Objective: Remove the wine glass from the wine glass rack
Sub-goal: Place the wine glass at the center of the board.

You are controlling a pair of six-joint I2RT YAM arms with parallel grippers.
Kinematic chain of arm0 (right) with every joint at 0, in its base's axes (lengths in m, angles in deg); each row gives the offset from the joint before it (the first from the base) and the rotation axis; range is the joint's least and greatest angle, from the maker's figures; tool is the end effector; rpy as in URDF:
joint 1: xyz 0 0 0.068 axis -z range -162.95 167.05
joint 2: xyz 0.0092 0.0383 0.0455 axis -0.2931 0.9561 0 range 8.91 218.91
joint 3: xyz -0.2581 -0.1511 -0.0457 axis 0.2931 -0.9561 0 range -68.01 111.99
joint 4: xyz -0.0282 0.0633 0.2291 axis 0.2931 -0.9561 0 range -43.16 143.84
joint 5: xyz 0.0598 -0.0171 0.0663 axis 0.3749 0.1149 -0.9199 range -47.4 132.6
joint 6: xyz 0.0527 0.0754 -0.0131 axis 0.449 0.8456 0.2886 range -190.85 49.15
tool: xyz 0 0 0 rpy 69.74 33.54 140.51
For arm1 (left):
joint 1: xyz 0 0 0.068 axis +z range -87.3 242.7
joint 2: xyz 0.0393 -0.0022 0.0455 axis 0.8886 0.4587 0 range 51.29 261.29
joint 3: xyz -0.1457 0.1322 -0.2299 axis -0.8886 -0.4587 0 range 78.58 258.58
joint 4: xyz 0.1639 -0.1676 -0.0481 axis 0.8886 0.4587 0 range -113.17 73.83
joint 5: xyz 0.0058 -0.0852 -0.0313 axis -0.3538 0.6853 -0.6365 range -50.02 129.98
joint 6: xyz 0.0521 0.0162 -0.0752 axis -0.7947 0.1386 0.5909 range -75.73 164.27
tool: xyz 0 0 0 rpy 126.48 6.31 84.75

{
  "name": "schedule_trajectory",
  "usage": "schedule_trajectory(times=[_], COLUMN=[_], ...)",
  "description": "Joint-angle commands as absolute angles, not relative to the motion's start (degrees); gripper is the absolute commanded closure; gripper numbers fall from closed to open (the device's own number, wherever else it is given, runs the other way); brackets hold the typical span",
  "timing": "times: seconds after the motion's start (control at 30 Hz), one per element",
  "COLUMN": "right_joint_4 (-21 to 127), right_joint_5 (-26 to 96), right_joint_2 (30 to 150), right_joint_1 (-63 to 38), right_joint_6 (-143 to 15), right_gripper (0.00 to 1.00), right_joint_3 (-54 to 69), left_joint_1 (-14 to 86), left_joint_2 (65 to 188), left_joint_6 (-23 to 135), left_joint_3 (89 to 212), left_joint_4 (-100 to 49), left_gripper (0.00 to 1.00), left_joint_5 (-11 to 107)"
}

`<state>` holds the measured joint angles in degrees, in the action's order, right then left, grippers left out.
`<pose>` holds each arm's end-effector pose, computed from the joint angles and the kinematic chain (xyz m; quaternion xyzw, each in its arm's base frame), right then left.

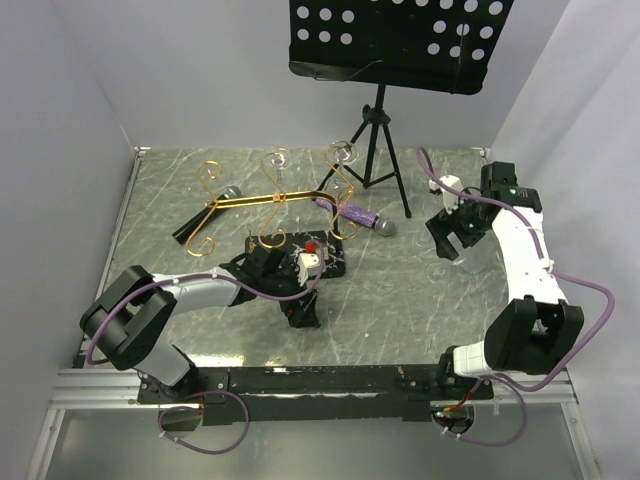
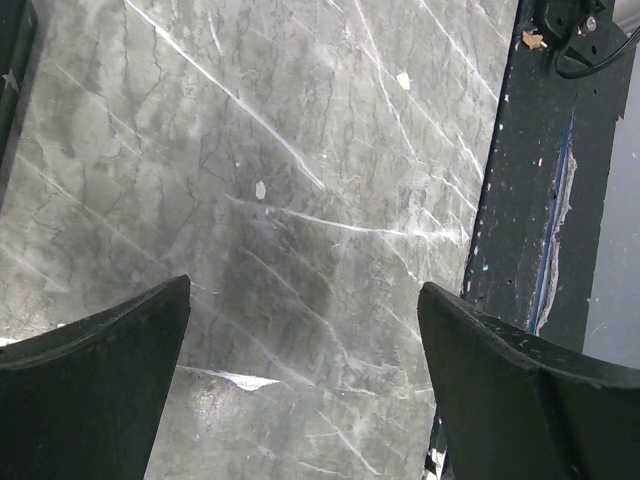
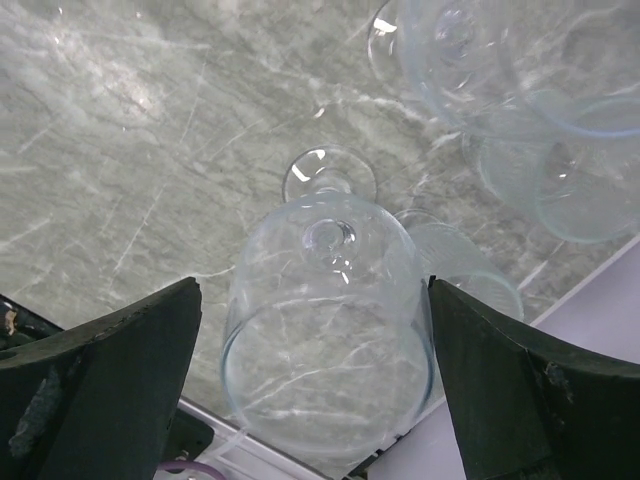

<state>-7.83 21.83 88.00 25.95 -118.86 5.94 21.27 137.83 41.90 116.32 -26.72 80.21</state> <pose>0.2515 -0.0093 0.3029 -0.3566 0.8959 0.0610 0.2580 0.1818 -0.2325 0.1828 0.4452 0.7569 -0.4192 0.2306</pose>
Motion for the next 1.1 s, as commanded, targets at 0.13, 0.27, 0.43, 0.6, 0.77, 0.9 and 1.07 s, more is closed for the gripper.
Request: schedule_trajectory(times=[0.13, 0.27, 0.43, 0.6, 0.77, 0.9, 1.07], right_joint_4=[-11.20, -11.81, -11.20, -10.76, -11.29, -11.64, -11.64], right_joint_5=[18.17, 16.68, 15.88, 14.83, 13.16, 12.54, 11.93], right_joint_2=[81.61, 79.41, 76.94, 76.85, 77.91, 78.08, 78.17], right_joint_1=[26.27, 26.27, 26.27, 26.27, 26.19, 26.19, 26.10], right_joint_6=[-115.68, -114.18, -113.74, -112.96, -111.99, -111.99, -111.64], right_gripper=[0.00, 0.00, 0.00, 0.00, 0.00, 0.00, 0.00], right_joint_3=[11.88, 11.97, 10.83, 11.26, 13.37, 14.78, 15.22], left_joint_1=[21.47, 21.39, 21.47, 21.39, 21.39, 21.83, 22.44], left_joint_2=[138.39, 137.86, 136.37, 134.43, 137.15, 133.91, 133.28], left_joint_6=[38.12, 33.57, 25.48, 21.95, 20.98, 20.80, 25.72], left_joint_3=[118.48, 120.32, 122.97, 122.70, 125.42, 122.89, 123.84], left_joint_4=[-26.69, -23.88, -17.38, -14.65, -7.45, -6.46, -5.34], left_gripper=[0.01, 0.02, 0.02, 0.02, 0.02, 0.03, 0.02], left_joint_5=[82.26, 82.78, 82.79, 82.44, 83.23, 79.64, 70.94])
